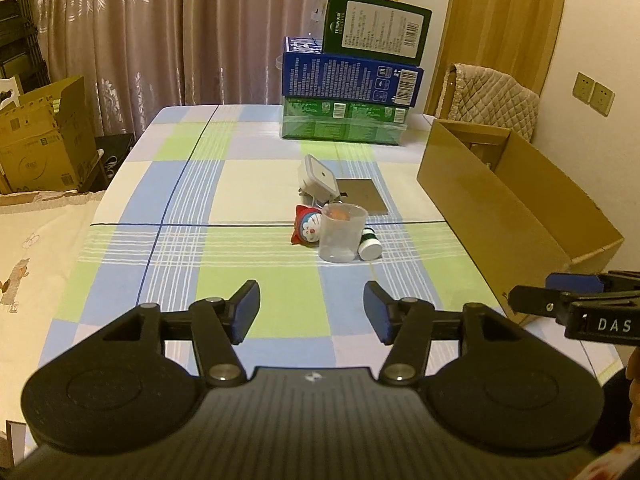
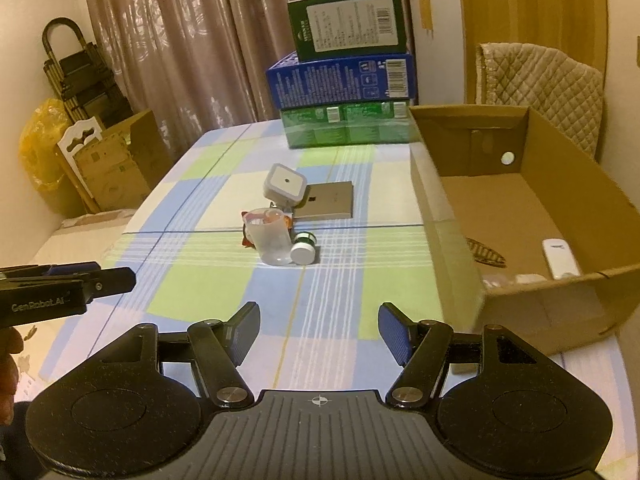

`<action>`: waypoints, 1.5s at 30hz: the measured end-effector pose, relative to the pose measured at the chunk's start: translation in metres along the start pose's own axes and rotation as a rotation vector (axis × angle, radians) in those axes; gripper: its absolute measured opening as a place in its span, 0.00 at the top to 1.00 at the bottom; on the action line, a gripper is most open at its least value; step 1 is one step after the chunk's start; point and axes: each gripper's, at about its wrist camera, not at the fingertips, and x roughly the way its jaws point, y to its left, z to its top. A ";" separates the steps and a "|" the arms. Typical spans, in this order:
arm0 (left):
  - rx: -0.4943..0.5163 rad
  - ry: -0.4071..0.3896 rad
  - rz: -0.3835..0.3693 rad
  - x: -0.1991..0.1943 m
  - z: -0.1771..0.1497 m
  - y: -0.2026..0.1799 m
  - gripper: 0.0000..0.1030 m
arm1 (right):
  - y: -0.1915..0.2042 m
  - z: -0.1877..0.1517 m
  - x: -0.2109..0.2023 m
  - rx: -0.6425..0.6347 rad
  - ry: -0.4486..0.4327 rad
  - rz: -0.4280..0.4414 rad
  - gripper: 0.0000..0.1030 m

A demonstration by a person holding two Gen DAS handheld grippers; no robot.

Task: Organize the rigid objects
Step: 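Move both tools back toward the cup and bottle on the table, then lower the left tool around the clear cup while the right tool approaches the green-white bottle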

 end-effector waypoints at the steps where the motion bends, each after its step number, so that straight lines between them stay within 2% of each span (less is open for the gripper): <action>1: 0.000 0.000 0.001 0.004 0.001 0.001 0.47 | 0.001 0.001 0.005 -0.002 0.002 0.003 0.39; 20: 0.057 0.027 -0.016 0.122 0.015 0.024 0.45 | -0.010 0.022 0.137 -0.016 0.031 0.010 0.40; 23: 0.056 0.025 -0.021 0.138 0.016 0.028 0.45 | -0.010 0.025 0.155 -0.033 0.033 0.025 0.47; 27: 0.056 0.032 -0.022 0.155 0.017 0.031 0.45 | -0.006 0.030 0.176 -0.069 0.037 0.040 0.52; 39: 0.039 0.045 -0.033 0.166 0.018 0.037 0.42 | 0.001 0.037 0.217 -0.088 0.053 0.010 0.54; 45: 0.042 0.039 -0.070 0.166 0.018 0.036 0.41 | 0.002 0.035 0.225 -0.109 0.049 0.009 0.61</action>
